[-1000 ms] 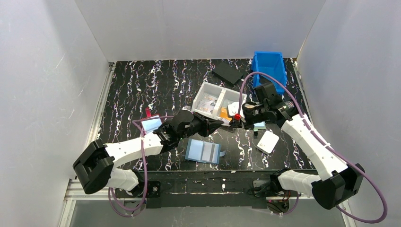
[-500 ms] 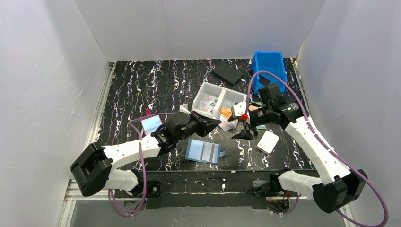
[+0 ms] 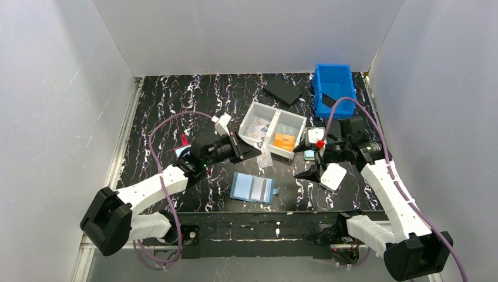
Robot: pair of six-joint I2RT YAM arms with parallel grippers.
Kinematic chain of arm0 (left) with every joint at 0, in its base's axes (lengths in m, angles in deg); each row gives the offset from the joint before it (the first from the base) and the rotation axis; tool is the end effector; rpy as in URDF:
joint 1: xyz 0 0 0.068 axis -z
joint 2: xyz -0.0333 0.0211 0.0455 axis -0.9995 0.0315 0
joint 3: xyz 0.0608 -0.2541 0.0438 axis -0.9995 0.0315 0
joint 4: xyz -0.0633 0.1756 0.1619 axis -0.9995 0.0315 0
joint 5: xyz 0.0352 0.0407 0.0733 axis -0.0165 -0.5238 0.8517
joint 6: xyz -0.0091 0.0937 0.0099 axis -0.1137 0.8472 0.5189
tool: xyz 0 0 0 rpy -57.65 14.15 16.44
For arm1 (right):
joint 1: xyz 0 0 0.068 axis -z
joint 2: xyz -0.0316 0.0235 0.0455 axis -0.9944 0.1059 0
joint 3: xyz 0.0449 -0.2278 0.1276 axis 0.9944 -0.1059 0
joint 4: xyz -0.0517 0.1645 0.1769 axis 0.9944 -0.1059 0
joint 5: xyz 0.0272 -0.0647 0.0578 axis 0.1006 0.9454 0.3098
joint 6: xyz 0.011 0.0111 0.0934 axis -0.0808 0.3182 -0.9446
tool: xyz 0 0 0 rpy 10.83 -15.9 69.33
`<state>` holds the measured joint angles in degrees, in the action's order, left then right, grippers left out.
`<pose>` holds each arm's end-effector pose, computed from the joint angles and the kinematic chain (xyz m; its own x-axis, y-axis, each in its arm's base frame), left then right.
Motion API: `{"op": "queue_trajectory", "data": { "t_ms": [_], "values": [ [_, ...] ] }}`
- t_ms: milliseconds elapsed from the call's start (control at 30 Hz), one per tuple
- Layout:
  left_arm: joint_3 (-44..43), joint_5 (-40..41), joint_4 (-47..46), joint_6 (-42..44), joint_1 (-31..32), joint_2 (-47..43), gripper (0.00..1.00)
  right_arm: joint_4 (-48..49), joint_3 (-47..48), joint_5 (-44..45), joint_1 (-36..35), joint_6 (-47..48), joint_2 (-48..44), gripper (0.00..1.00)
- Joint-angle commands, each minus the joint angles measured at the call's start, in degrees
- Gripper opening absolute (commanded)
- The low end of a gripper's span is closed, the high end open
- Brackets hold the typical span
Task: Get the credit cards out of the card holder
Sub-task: Place the credit card in the storage box.
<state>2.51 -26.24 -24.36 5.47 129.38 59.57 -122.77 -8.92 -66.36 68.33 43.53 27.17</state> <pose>0.2150 -0.2234 0.2590 -0.8017 -0.4232 -0.4221 0.3188 0.2946 -0.9009 0.1601 0.1216 0.2874 0.1591 -0.3967 -0.9041 -0.9845 0.0047 -0.1753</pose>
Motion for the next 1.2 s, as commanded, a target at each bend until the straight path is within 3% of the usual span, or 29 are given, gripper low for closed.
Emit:
{"op": "queue_trajectory", "data": {
  "t_ms": [0,167,333,500,633,833,933,1167],
  "values": [
    [-7.13,-14.34,13.57,27.51,-2.83,-3.58,0.0,10.15,-4.25,-3.44,2.95,-9.12,-1.59,0.98],
    [-23.05,-13.65,49.41,56.12,-2.78,0.73,0.0,14.71,-5.25,-1.59,3.2,-14.96,-1.91,0.98],
    [-31.05,-13.97,63.88,74.83,-0.4,3.48,0.0,15.98,-2.52,-6.51,3.2,-19.83,1.28,0.98],
    [-35.37,-13.16,63.6,77.96,4.48,5.88,0.0,15.13,2.0,-12.91,1.02,-24.03,5.96,0.98],
    [-37.55,-13.75,60.36,76.04,7.63,8.99,0.0,12.38,5.18,-9.04,-4.88,-22.7,8.75,0.98],
    [-37.39,-16.0,54.25,72.43,9.59,10.45,0.0,10.45,5.23,-9.86,-6.01,-20.53,11.38,0.95],
    [-36.36,-16.13,51.47,70.73,9.61,9.73,0.0,14.04,2.62,-11.3,-6.18,-23.47,10.71,0.89],
    [-34.25,-14.66,47.29,67.98,9.54,8.86,0.0,23.6,-2.88,-15.01,-6.87,-32.55,8.99,0.64]
  ]
}}
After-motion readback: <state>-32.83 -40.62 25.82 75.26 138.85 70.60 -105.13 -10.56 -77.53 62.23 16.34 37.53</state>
